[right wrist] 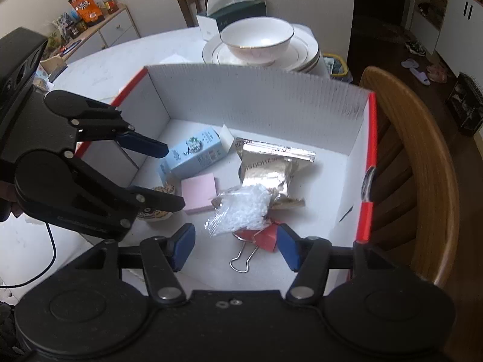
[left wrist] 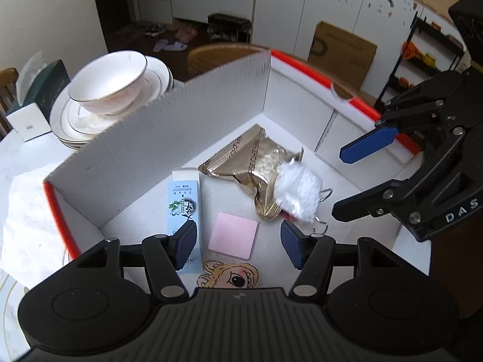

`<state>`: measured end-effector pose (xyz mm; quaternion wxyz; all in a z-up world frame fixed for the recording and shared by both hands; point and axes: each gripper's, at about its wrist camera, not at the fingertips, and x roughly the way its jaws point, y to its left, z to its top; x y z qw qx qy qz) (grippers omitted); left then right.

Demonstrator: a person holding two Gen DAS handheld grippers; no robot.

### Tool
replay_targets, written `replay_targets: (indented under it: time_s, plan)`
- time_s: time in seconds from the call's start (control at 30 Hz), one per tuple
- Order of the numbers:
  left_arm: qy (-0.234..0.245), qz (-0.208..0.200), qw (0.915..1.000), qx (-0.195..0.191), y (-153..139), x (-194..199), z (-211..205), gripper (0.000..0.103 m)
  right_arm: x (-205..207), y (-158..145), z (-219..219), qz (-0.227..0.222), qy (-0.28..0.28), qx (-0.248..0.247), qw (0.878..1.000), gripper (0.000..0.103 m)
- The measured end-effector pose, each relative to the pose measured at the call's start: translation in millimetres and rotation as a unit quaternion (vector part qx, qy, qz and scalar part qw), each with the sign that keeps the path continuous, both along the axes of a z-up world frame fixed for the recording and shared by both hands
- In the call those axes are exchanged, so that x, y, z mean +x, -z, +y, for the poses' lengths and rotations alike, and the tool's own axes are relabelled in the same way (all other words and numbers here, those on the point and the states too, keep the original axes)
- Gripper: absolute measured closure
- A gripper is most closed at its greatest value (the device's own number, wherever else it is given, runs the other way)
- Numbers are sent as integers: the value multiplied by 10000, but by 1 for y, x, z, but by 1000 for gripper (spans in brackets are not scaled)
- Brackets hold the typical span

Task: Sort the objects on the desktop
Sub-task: 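Open both tools to drop the sponge and cotton-ball bag into the box, then withdraw both tools from the box back over the table items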

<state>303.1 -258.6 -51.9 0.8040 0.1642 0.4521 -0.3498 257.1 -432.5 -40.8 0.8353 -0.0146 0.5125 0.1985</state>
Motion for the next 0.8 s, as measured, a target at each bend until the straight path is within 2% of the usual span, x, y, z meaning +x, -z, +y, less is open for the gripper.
replay_targets:
  time_s: [0.47,0.8]
  plan:
    - [-133,-347,9978,-558,-35,-31,31,43,-20,-29,16,-341,101,-41,9994,43]
    - [-142,-575,9953,-769,-54,-62,63,43,-39,-43,40,-750,216,-23,9969,43]
